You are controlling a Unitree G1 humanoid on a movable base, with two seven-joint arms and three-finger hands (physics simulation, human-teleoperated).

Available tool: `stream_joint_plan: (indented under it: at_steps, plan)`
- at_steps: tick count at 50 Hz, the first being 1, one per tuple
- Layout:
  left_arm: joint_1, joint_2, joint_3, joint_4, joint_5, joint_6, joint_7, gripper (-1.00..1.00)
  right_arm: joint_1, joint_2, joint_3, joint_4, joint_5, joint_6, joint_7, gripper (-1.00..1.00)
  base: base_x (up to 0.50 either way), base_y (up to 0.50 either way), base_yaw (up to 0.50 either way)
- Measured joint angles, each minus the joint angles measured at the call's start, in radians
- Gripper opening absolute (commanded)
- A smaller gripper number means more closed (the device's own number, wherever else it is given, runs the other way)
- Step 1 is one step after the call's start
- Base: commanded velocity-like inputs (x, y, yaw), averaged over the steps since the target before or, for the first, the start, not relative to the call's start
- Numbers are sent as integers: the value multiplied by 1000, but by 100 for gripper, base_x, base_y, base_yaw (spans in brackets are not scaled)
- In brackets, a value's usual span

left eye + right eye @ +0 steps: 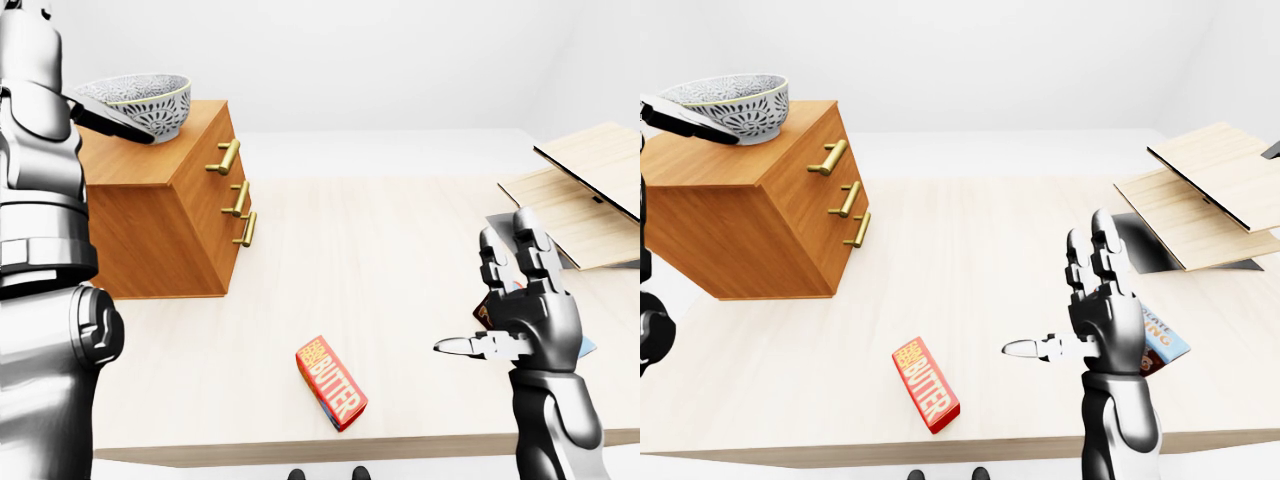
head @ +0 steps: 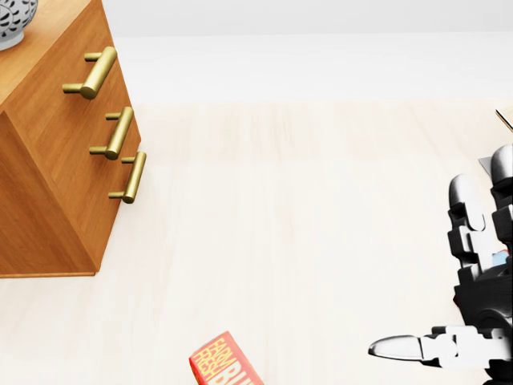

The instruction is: Close the top drawer of the cabinet and put the bowl on top of it.

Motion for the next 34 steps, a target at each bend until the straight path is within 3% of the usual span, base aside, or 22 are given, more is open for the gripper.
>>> stream_joint_plan:
  at_steps: [12,34]
  plan:
    - [64,3,28,-393,15,0,-195,100,2,0,1,-2,0,0,1,100,0,0,0]
    - [206,-69,36,-1122,-50,0,-554,100,4,1,4,-4,-3,0,1,100,0,0,0]
